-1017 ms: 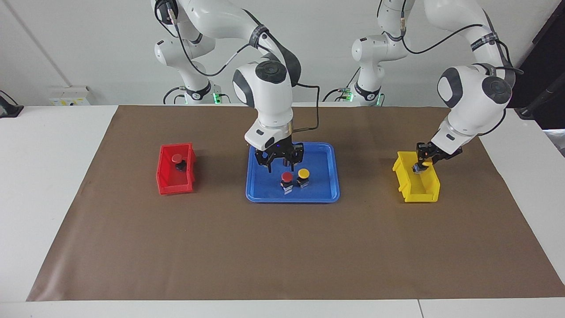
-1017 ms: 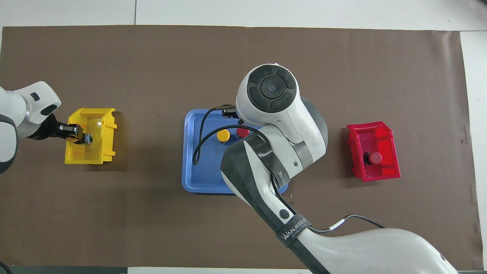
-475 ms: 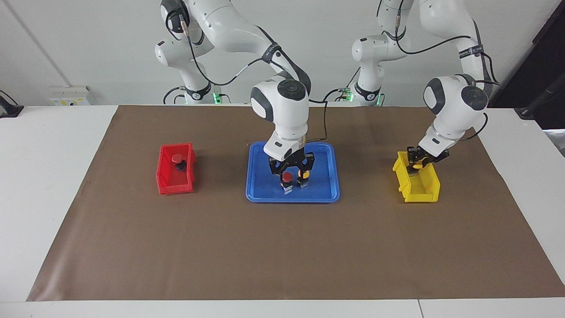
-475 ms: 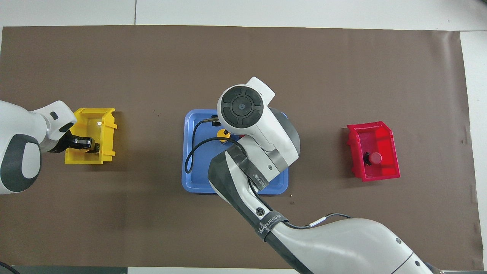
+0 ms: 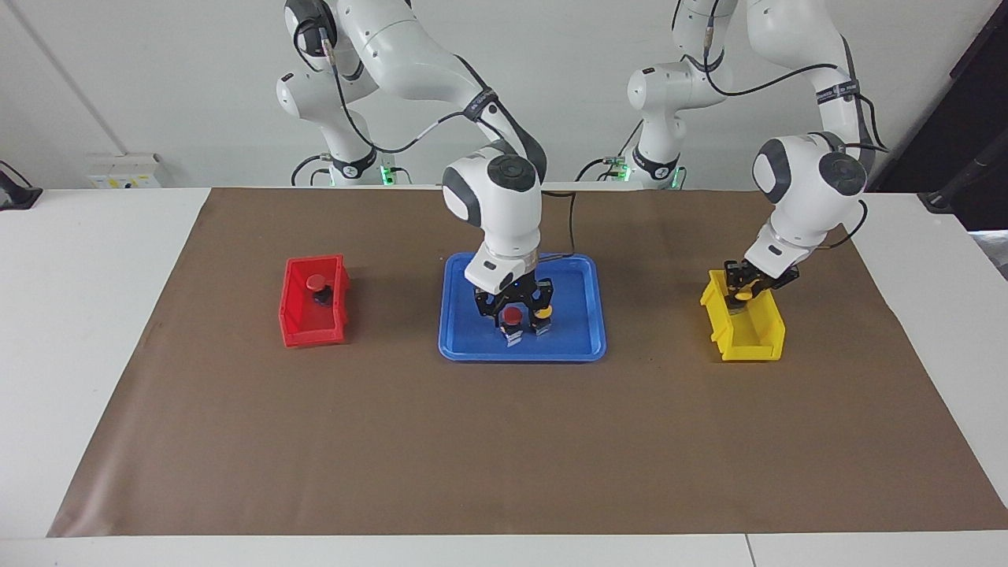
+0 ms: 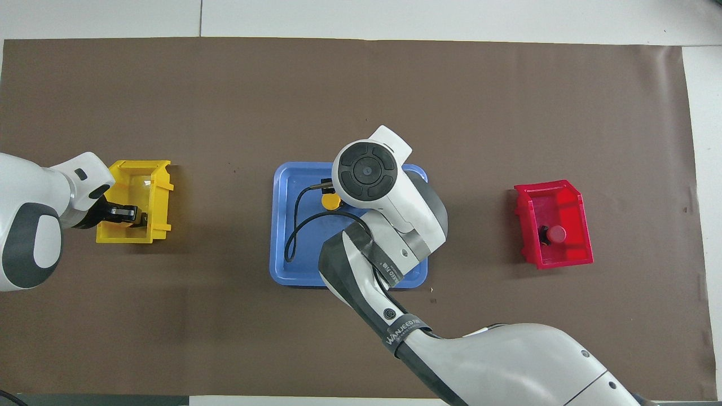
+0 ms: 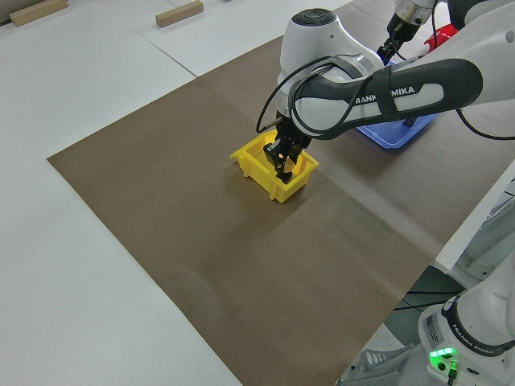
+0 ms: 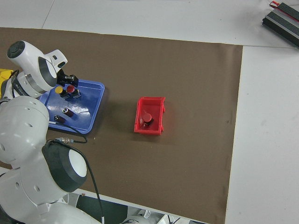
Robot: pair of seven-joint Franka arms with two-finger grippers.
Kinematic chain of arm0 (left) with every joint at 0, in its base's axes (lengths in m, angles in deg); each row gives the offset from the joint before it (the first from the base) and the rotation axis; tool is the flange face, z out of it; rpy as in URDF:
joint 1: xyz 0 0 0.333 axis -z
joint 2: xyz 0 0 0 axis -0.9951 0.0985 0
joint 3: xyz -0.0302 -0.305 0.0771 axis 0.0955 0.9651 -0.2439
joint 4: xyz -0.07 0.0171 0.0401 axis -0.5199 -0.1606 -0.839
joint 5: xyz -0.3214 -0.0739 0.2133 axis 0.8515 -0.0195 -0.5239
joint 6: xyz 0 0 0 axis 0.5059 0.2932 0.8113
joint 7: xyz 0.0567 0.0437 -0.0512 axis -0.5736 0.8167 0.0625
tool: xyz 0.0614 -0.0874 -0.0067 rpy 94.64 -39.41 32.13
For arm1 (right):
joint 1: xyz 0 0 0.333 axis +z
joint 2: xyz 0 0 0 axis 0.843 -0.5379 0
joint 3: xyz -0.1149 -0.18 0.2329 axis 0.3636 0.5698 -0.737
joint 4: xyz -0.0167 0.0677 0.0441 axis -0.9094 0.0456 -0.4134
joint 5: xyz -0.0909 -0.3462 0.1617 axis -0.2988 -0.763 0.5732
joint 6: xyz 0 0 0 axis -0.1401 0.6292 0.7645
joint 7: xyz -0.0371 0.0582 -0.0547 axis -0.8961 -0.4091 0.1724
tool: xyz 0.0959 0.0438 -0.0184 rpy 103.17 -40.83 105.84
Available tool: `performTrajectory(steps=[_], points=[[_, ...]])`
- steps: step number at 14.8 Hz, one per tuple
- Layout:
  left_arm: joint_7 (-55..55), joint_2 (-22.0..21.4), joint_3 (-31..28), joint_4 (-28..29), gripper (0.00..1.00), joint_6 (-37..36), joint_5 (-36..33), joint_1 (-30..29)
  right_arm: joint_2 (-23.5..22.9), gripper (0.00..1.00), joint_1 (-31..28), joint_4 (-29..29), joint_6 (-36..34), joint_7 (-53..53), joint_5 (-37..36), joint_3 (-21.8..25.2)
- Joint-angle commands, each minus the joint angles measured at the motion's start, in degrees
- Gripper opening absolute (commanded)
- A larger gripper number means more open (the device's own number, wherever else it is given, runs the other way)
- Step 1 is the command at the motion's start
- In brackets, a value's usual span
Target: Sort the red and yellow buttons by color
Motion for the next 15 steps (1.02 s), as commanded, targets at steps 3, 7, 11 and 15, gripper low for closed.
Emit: performTrajectory(steps=[3,7,11,15], points=[[-0.53,-1.15,0.28,1.71,0.47,1.26,-0.97,-0.46,2.14,0.66,-0.41,3.30,2.66,-0.49,-0.90,-0.36],[-0.53,-0.80,0.28,-0.04,0.47,-0.15,-0.97,-0.55,2.75,0.65,-0.41,5.86,4.96,-0.49,-0.81,-0.36],[-0.71,-0.89,0.28,-3.90,0.47,-5.67,-0.97,-0.63,2.84,0.54,-0.41,6.03,4.96,-0.48,-0.81,-0.36],[-0.71,-1.24,0.19,-5.76,0.53,-8.24,-0.97,-0.72,2.84,0.37,-0.23,6.12,4.96,-1.01,-0.11,-0.53]])
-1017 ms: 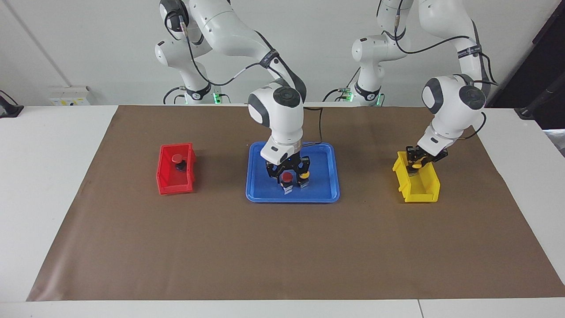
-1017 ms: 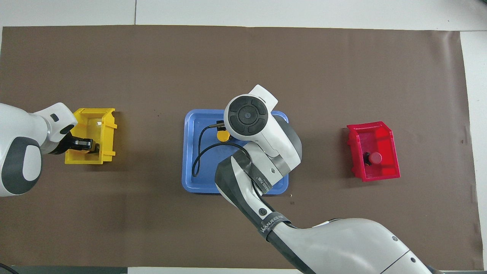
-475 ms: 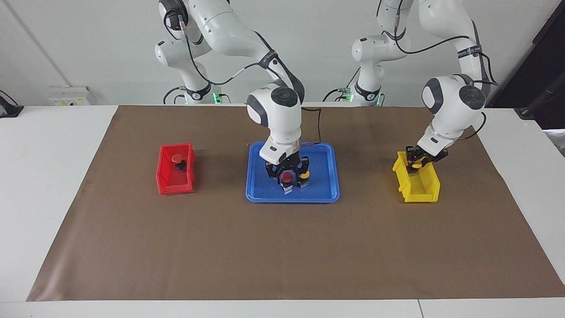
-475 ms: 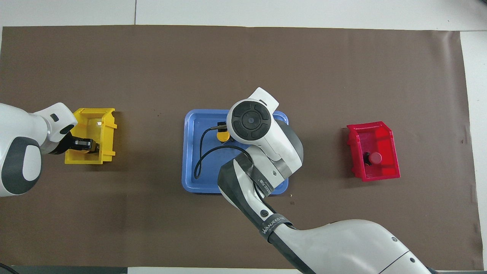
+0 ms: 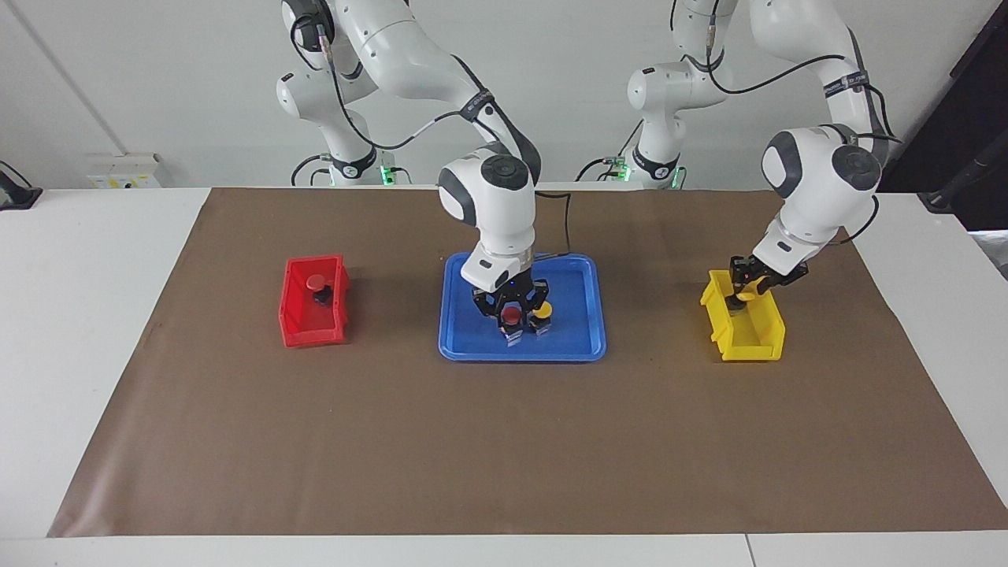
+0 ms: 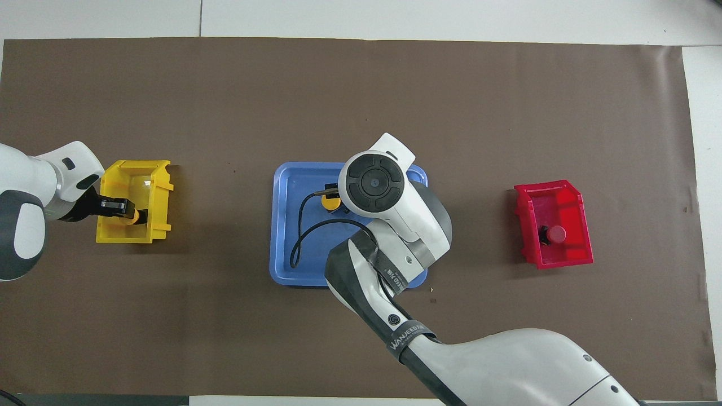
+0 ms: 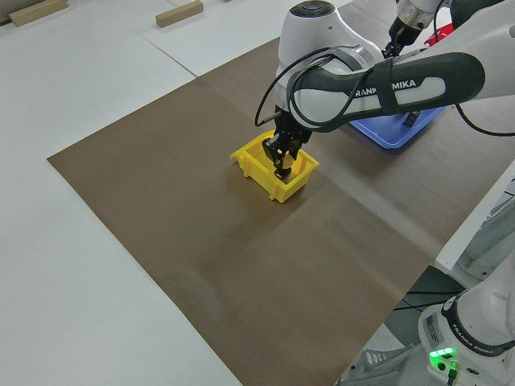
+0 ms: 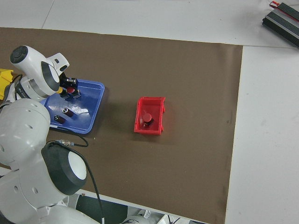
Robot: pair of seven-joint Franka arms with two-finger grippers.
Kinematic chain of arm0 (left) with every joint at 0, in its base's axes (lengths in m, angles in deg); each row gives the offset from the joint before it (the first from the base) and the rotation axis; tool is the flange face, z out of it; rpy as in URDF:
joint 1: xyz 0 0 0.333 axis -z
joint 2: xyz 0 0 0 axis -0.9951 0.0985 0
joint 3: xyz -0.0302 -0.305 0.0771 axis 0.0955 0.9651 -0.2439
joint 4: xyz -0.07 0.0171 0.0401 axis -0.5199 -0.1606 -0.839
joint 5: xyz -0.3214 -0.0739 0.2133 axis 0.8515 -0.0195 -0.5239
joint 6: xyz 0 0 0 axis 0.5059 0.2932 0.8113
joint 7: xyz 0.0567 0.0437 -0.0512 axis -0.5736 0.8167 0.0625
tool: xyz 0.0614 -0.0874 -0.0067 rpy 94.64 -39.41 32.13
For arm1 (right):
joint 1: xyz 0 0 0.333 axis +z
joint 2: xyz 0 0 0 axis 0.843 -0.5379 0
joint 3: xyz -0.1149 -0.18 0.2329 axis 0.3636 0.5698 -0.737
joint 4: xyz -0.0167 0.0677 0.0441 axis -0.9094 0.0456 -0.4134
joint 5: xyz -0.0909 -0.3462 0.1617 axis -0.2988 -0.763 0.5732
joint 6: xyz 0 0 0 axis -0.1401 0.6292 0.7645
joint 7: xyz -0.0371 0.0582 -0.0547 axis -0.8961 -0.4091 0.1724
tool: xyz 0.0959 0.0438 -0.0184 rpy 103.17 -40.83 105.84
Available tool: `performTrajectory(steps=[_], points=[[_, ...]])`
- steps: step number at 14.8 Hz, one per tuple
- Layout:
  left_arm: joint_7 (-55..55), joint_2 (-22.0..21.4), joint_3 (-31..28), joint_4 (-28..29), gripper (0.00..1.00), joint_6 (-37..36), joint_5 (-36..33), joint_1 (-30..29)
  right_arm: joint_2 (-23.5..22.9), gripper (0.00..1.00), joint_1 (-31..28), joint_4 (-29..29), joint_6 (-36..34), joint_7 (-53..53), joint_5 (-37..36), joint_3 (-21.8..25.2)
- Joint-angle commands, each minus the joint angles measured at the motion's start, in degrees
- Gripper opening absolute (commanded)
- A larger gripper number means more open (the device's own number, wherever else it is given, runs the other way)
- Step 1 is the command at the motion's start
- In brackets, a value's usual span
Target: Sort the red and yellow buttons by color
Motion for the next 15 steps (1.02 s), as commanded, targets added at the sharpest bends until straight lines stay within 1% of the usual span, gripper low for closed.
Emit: performTrajectory(steps=[1,2,4,5,6,8,9,10,11,12,13,14,15], points=[[-0.65,-1.08,0.32,-0.48,0.52,-1.84,-0.97,-0.71,1.48,0.31,-0.27,1.91,0.93,-1.01,-0.12,-0.43],[-0.65,-1.08,0.24,-0.48,0.53,-2.02,-0.97,-0.71,1.48,0.28,-0.36,1.48,0.24,-0.92,-0.12,-0.43],[-0.74,-1.61,0.24,-1.00,0.54,-3.15,-0.97,-0.71,1.66,0.27,-0.97,-0.19,-2.13,-0.49,-0.21,-0.35],[-0.74,-2.40,0.24,-3.09,0.56,-6.38,-0.97,-0.80,2.35,0.27,-2.19,-1.50,-4.41,-0.22,-0.21,-0.35],[-0.74,-2.66,0.24,-6.16,0.66,-10.68,-0.97,-0.80,3.93,0.27,-3.86,-2.21,-6.87,1.35,-0.30,-0.35],[-0.65,-3.37,0.32,-11.70,0.91,-18.07,-0.97,-0.36,8.75,0.27,-7.98,-1.78,-12.22,7.57,-0.21,-0.35],[-0.39,-3.80,0.59,-13.81,1.00,-20.62,-0.97,0.16,11.04,0.27,-10.27,-1.35,-15.30,10.39,-0.12,-0.35],[1.09,-3.98,1.46,-14.53,1.00,-21.61,-0.97,0.78,13.32,0.27,-13.07,-0.56,-18.72,14.24,-0.12,-0.35],[5.46,-4.07,2.77,-14.10,1.00,-20.75,-0.97,2.87,15.09,0.27,-16.23,0.06,-21.10,18.72,-0.03,-0.35],[13.51,-4.86,3.31,-12.88,0.99,-19.09,-0.97,6.03,16.50,0.27,-19.57,1.11,-22.17,23.81,0.05,-0.43],[22.20,-5.65,3.31,-10.26,0.98,-15.85,-0.89,11.28,18.25,0.27,-22.56,3.12,-22.18,28.91,1.10,-0.43],[30.73,-5.13,3.31,-9.27,0.98,-12.51,-0.88,16.72,19.31,0.27,-25.55,4.62,-22.27,33.74,2.68,-0.35],[38.12,-3.82,3.31,-9.26,0.98,-9.87,-0.88,20.96,20.02,0.27,-27.93,6.20,-22.18,37.36,2.87,-0.35]])
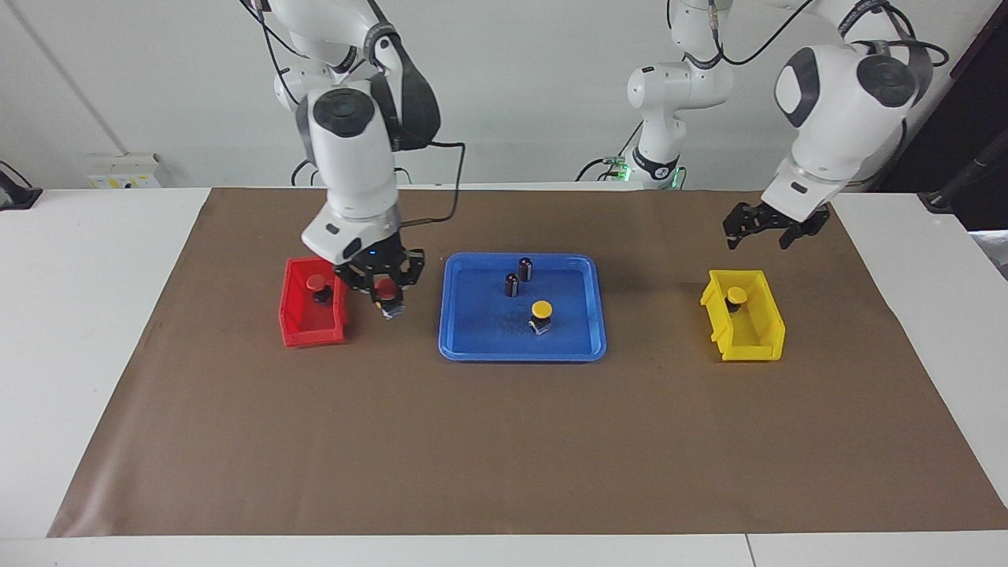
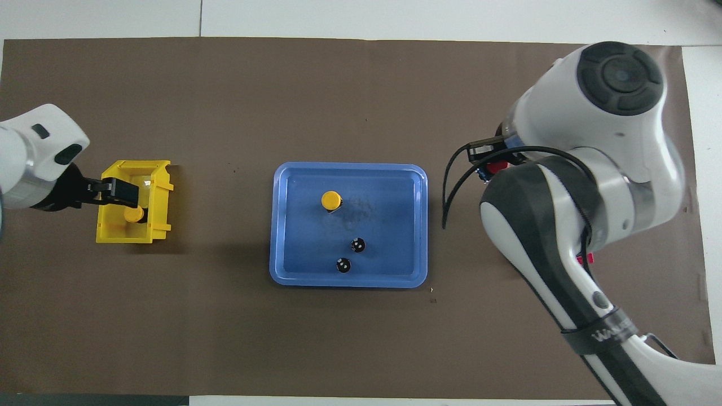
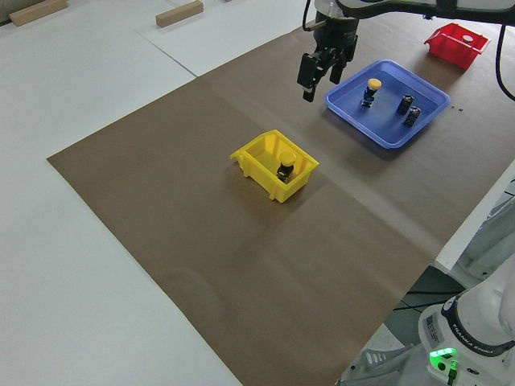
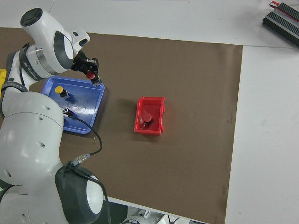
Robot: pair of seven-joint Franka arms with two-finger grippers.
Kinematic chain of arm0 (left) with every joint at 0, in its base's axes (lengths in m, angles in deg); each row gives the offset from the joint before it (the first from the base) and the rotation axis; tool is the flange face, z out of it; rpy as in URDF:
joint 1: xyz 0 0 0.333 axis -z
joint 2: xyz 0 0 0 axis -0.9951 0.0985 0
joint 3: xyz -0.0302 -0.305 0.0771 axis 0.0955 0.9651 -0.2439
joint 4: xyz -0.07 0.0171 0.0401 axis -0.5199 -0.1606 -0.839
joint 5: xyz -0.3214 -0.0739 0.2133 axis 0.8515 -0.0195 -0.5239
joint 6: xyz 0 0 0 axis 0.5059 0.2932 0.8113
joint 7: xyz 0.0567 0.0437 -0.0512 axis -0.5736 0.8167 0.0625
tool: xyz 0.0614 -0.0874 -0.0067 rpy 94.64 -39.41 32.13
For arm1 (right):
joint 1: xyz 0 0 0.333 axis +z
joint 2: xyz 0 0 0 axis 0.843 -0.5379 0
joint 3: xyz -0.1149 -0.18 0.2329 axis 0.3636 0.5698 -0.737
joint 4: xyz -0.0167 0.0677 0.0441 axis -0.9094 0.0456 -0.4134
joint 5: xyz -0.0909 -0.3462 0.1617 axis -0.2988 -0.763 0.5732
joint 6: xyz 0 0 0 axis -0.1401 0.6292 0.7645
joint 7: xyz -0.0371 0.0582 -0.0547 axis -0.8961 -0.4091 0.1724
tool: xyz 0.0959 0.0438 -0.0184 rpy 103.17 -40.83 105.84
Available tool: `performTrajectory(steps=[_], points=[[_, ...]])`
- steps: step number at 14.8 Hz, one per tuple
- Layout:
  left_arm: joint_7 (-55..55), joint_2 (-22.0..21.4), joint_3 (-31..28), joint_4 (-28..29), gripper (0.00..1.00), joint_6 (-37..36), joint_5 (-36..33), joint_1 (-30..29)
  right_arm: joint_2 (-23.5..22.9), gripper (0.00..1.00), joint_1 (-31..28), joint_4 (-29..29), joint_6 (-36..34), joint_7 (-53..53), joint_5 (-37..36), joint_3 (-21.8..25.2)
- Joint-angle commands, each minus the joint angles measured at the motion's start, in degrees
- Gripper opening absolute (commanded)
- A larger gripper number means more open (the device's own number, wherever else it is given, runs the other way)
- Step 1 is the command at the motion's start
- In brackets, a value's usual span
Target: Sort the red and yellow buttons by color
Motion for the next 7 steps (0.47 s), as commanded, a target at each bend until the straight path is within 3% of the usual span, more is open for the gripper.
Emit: performTrajectory(steps=[1,4,7], points=[[21.69,4.08,-0.30,2.07,0.98,8.24,-0.97,13.00,3.07,0.27,-6.16,6.78,1.84,9.46,1.71,-0.97],[31.66,10.68,-0.30,1.02,0.97,17.20,-0.88,19.88,5.17,0.27,-9.07,11.70,4.74,12.54,1.71,-0.97],[36.70,20.17,-0.56,-5.99,0.97,19.78,-1.05,22.80,6.41,0.27,-11.01,15.92,8.78,13.00,1.79,-0.97]])
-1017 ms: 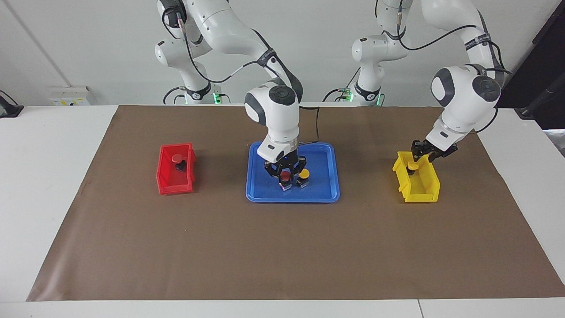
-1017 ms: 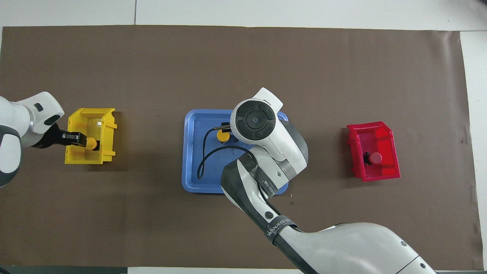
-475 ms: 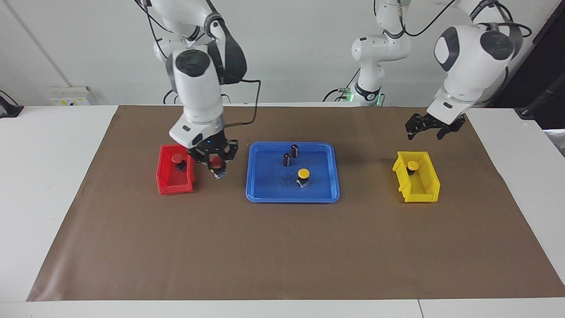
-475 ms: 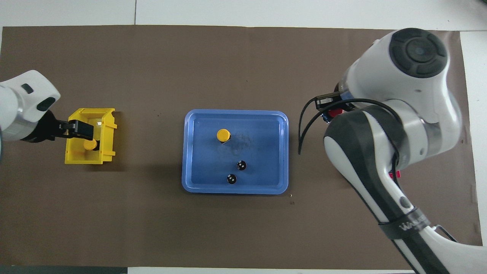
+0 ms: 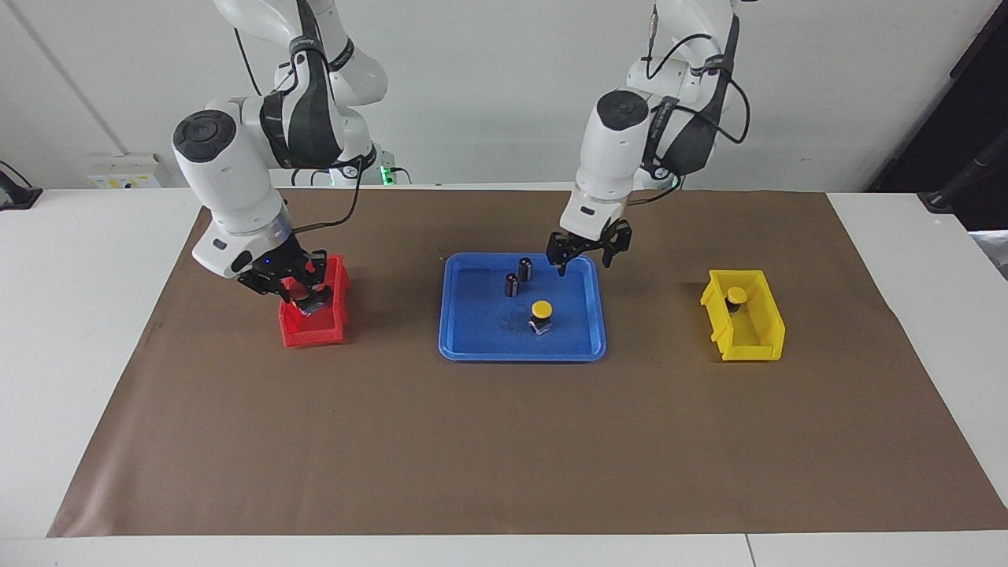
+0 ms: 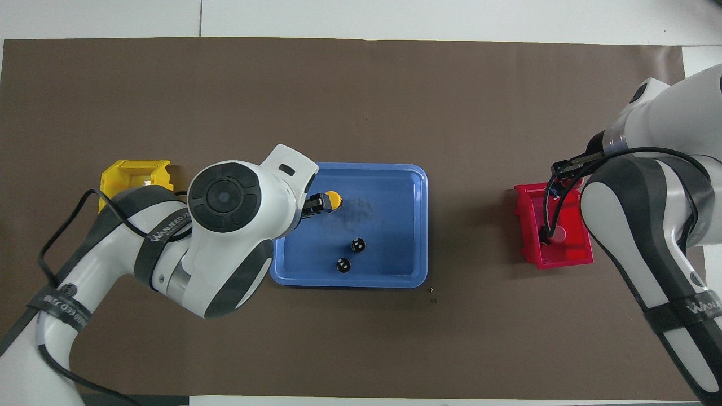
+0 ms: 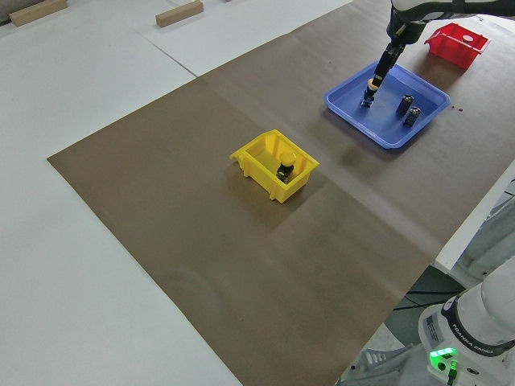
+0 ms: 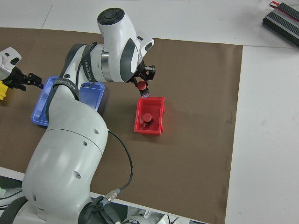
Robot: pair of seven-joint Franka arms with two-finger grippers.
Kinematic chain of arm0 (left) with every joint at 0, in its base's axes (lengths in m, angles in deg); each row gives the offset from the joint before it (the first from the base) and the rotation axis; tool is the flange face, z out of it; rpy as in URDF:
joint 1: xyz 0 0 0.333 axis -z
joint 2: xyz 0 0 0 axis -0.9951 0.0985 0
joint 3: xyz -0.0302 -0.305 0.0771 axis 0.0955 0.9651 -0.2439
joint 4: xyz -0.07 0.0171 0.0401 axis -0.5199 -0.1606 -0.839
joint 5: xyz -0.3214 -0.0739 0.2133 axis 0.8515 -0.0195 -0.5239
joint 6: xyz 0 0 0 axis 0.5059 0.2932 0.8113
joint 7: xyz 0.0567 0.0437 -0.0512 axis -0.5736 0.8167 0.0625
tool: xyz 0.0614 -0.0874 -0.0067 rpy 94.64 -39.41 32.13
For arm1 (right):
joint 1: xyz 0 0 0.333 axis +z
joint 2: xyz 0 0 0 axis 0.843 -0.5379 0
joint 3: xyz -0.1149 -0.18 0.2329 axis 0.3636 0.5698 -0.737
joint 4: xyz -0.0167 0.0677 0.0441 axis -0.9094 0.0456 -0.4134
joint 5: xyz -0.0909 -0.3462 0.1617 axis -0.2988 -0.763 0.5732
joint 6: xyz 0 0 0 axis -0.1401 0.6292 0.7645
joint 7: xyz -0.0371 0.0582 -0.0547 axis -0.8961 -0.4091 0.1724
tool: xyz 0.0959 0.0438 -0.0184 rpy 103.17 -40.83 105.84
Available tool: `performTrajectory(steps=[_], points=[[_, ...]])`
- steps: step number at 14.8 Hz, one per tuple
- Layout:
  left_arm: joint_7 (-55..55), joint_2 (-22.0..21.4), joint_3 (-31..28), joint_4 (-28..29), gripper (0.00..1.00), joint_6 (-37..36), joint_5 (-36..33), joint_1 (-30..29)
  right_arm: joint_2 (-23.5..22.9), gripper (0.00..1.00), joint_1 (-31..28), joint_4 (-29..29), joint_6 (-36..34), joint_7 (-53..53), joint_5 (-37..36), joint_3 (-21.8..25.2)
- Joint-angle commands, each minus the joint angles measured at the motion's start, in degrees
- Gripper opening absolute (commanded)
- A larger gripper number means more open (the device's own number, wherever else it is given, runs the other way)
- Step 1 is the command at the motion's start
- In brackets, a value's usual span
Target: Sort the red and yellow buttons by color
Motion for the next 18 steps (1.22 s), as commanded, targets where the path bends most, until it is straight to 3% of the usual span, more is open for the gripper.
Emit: performTrajectory(steps=[1,5,10,11,12,15,17,18], points=[[2.22,8.85,-1.50,-8.48,0.96,0.37,-0.93,0.95,3.86,0.27,-1.83,6.94,4.98,1.58,0.91,-0.92],[3.27,11.85,-1.59,-9.29,0.94,2.04,-0.84,1.39,3.87,0.27,-2.01,12.66,12.46,1.41,0.91,-0.92],[6.35,11.77,-1.59,-9.29,0.88,1.25,-0.93,3.06,4.22,0.27,-2.19,18.38,18.09,1.49,0.91,-0.92],[6.61,11.77,-1.59,-9.29,0.79,1.16,-0.93,3.32,4.13,0.27,-2.80,19.35,18.62,1.58,0.91,-0.92],[6.88,11.77,-1.59,-9.20,0.59,1.16,-0.93,3.41,4.22,0.27,-2.89,20.23,19.76,1.49,0.91,-0.92],[7.58,11.77,-1.51,-8.94,0.22,1.16,-0.93,3.32,4.22,0.28,-2.45,21.11,21.44,1.14,0.91,-0.92],[8.98,11.77,-1.59,-8.76,0.03,1.16,-0.93,3.41,4.39,0.28,-2.45,21.81,21.61,1.06,0.91,-0.92],[9.60,11.77,-1.59,-8.93,0.02,1.07,-0.93,3.41,4.57,0.29,-2.54,22.25,21.61,1.05,0.91,-0.92]])
